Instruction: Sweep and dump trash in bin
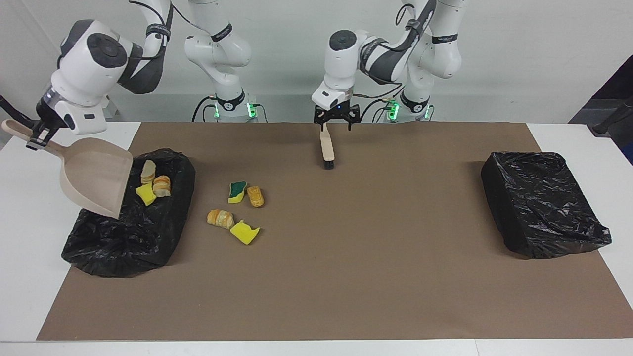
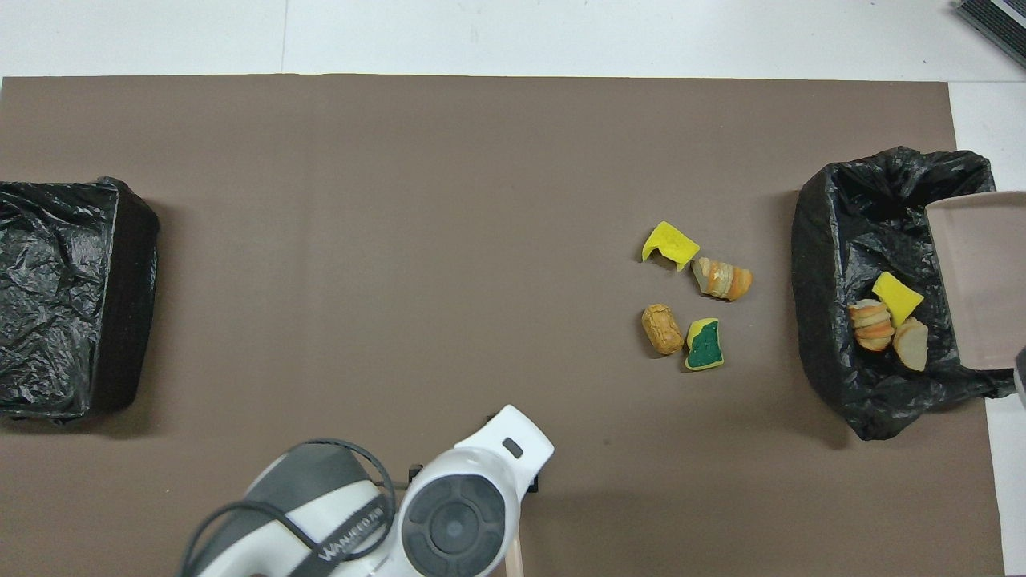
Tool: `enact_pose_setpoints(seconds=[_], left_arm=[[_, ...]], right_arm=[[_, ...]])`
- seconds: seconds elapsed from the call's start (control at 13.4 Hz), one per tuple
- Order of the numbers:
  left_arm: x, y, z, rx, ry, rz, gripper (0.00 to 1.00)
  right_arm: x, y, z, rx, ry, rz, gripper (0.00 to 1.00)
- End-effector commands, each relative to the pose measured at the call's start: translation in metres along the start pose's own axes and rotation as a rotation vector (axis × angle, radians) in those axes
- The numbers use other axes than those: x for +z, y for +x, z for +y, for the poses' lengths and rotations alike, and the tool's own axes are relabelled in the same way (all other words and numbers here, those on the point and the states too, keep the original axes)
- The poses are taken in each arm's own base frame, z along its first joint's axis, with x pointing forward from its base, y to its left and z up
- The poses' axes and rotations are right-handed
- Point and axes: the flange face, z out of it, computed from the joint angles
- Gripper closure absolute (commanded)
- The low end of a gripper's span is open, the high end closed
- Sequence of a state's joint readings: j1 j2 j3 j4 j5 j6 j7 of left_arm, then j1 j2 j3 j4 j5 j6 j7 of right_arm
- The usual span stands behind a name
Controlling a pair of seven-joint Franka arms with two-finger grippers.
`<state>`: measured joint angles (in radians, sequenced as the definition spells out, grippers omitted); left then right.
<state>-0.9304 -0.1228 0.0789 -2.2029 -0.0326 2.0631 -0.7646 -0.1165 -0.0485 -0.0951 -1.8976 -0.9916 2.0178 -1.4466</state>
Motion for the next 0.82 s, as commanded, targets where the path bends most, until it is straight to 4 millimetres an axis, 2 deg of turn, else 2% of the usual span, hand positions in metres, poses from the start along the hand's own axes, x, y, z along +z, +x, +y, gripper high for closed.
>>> enact_pose_setpoints(seconds=[0.0,0.07,0.22,0.37,0.52,0.67,0.75], left_arm=[[-0.05,0.046,-0.042,0.088,0.0,0.03,0.0],[-0.069,0.061,-0.058,0.133,0.009,0.052,0.0],[-0.104,0.09,-0.094,0.156,0.014,0.085,0.0],[-0.135,0.12,-0.137,0.188,0.003,0.136,0.0],[-0.175,0.141,-0.177,0.218,0.006,0.176,0.0],[-0.211,0.154,-0.23,0.258,0.02,0.202,0.0],[-0.226,0.159,-0.256,0.278,0.022,0.203,0.0]], right_arm=[[-0.021,-0.009,0.002,0.054,0.001,-0.045,1.0],[-0.035,-0.013,0.006,0.091,0.003,-0.043,1.0],[-0.07,-0.001,0.011,0.207,0.01,-0.027,1.0],[-0.106,0.027,0.013,0.365,0.052,0.032,1.0],[-0.136,0.061,0.013,0.517,0.106,0.162,1.0],[-0.143,0.082,0.011,0.709,0.216,0.33,1.0],[-0.154,0.101,0.012,0.786,0.262,0.384,1.0]])
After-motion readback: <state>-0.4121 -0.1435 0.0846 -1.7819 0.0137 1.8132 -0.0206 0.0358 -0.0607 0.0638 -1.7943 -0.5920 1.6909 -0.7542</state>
